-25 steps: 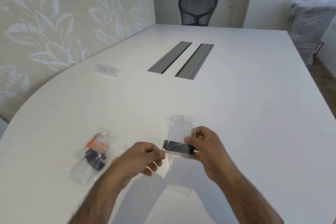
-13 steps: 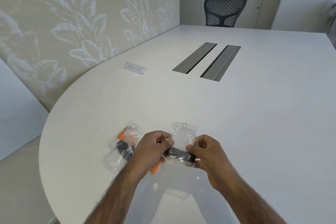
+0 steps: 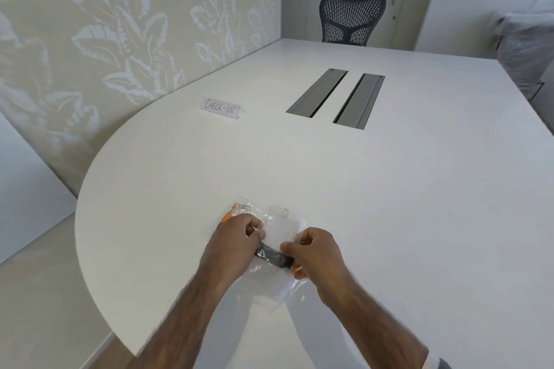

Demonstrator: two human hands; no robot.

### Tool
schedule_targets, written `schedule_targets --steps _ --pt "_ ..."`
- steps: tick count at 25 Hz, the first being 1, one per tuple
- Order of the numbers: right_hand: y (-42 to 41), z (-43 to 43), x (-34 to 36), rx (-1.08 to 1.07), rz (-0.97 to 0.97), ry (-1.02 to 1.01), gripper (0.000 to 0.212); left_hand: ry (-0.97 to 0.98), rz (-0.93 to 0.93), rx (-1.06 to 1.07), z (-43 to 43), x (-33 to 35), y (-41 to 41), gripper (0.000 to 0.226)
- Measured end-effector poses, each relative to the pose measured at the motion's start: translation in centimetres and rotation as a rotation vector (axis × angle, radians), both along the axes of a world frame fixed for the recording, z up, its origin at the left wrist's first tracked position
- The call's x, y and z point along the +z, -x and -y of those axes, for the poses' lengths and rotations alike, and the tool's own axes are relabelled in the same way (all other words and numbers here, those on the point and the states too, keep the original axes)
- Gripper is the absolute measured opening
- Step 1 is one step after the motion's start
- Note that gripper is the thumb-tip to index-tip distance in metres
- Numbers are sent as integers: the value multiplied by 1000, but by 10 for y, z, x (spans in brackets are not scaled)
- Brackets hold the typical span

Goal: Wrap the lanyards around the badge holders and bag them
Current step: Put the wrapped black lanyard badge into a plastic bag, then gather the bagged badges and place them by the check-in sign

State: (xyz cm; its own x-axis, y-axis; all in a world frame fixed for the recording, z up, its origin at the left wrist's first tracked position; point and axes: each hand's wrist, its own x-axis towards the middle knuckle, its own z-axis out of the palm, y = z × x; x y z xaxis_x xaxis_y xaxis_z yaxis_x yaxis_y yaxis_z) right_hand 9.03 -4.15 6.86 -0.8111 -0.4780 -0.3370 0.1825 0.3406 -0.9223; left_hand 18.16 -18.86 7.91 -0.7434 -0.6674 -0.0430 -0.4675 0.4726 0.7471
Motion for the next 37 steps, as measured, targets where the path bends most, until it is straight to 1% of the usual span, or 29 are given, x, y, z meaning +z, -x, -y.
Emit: schedule_targets --steps 2,4,7,9,13,16,20,24,26,28,30,32,34,37 --pt "-10 9 2 -48 -18 -16 20 52 36 -40 9 -3 -4 5" --pt "-20 14 2 -94 -37 -52 20 122 69 -79 12 -4 -7 13" --pt "-30 18 3 -164 -64 -110 18 233 63 -156 14 -5 -7 30" --pt "-34 18 1 -210 -73 -140 17 314 64 -216 13 -8 -5 35" --pt "-42 23 -3 -275 -101 -205 15 452 88 -303 15 -14 -7 33" --pt "-45 28 -4 -307 -120 -227 18 535 88 -338 17 -17 -7 30" --pt "-47 33 -5 -333 -179 -275 24 554 110 -401 19 -17 -8 31" --pt "-51 38 -5 -335 -228 -330 21 473 89 -418 26 -16 -16 31" --pt "-51 37 -3 -358 -234 -342 23 438 41 -376 36 -14 -23 30" --pt "-49 31 -3 -417 -240 -341 29 414 -22 -286 52 -12 -30 28" --pt "-46 21 -6 -474 -234 -355 40 363 -21 -190 71 -12 -35 30" --pt "-46 17 -11 -482 -205 -393 62 259 94 -146 84 -13 -35 42" --pt "-46 19 -15 -435 -168 -391 82 184 213 -166 87 -16 -30 56" --pt "-45 30 -16 -342 -168 -410 105 188 273 -154 85 -19 -20 72"
